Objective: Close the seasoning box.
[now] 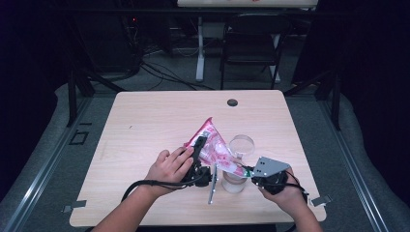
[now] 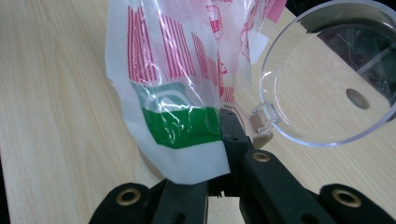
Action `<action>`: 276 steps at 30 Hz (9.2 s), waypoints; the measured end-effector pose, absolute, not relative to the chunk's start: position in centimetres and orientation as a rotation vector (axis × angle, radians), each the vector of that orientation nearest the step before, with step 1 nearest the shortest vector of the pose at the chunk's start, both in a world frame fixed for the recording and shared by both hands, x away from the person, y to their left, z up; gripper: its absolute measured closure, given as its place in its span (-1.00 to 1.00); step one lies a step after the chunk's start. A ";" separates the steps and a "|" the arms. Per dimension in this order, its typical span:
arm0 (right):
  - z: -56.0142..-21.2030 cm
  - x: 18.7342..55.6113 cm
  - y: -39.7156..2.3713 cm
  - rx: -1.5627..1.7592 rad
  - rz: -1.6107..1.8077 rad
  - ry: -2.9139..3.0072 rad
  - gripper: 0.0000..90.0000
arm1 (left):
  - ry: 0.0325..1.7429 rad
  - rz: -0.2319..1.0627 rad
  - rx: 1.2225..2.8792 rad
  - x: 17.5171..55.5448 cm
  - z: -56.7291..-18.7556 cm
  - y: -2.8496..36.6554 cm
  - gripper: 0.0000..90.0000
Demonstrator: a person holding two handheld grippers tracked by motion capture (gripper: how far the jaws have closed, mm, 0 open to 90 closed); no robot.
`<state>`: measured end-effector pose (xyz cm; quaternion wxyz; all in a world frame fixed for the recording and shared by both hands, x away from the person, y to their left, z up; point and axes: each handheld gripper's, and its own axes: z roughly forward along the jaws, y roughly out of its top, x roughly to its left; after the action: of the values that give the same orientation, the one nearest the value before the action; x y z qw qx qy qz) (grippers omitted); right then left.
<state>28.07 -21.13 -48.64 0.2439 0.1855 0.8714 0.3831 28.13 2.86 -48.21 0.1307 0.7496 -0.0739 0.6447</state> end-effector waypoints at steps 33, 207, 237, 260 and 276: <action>-49.1 28.2 -21.2 0.504 1.029 2.394 1.00 | -0.253 1.862 2.190 28.3 -48.1 2.6 0.47; -49.5 28.5 -21.7 0.511 1.011 2.402 1.00 | -0.270 1.870 2.142 27.9 -47.1 1.6 0.51; -49.5 28.5 -21.8 0.509 1.007 2.408 1.00 | -0.273 1.871 2.146 27.9 -47.0 1.5 0.51; -49.5 28.5 -21.8 0.514 1.006 2.406 1.00 | -0.276 1.873 2.135 27.9 -47.1 1.5 0.52; -49.4 28.4 -21.7 0.514 0.996 2.390 1.00 | -0.186 1.785 2.185 28.0 -47.6 2.3 0.54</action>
<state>28.44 -21.70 -49.39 0.2482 0.1884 0.8770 0.3656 28.01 2.28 -47.60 0.1563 0.7633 -0.0650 0.6234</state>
